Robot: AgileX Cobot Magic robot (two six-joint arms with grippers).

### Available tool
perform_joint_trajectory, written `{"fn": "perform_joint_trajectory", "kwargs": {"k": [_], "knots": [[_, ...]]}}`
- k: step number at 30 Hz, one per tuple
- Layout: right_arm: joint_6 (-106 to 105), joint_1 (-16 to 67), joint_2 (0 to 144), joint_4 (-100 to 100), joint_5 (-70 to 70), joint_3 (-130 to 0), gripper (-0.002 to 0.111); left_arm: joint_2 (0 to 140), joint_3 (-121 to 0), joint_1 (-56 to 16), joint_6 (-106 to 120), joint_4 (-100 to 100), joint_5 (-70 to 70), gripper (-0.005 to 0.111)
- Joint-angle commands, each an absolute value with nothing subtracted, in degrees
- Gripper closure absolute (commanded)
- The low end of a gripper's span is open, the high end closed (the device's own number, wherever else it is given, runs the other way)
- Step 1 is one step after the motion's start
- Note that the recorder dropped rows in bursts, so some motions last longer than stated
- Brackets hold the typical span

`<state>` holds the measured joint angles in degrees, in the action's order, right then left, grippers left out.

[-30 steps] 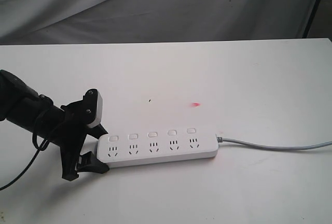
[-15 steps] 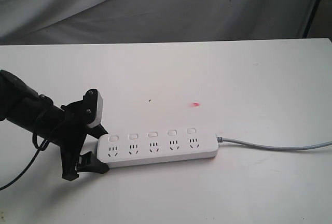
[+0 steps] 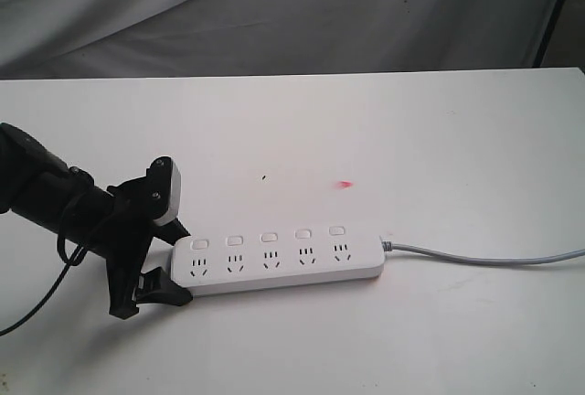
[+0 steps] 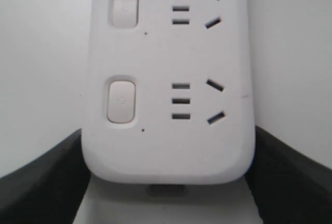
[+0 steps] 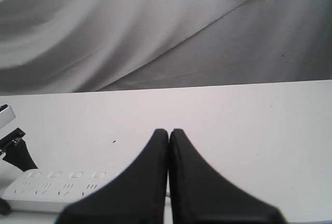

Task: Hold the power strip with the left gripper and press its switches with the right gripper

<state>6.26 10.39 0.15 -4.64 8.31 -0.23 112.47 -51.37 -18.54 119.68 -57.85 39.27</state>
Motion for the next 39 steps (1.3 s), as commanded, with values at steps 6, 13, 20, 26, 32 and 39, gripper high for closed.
{"fn": "perform_joint_trajectory", "kwargs": {"k": [6, 13, 20, 26, 32, 39], "knots": [[6.03, 10.03, 0.0, -4.2, 8.4, 0.0, 0.108, 112.54, -51.68, -18.65, 119.9, -58.08, 39.25, 0.049], [6.03, 10.03, 0.0, -4.2, 8.4, 0.0, 0.108, 112.54, -51.68, -18.65, 119.9, -58.08, 39.36, 0.049], [6.03, 10.03, 0.0, -4.2, 8.4, 0.0, 0.108, 112.54, -51.68, -18.65, 119.9, -58.08, 40.07, 0.049], [6.02, 10.03, 0.0, -4.3, 8.4, 0.0, 0.108, 112.54, -51.68, -18.65, 118.07, -60.26, 40.24, 0.034], [6.02, 10.03, 0.0, -4.3, 8.4, 0.0, 0.108, 112.54, -51.68, -18.65, 115.43, -60.92, 38.58, 0.013], [6.02, 10.03, 0.0, -4.3, 8.4, 0.0, 0.108, 111.99, -51.68, -18.65, 106.51, -57.79, 38.58, 0.013]]}}
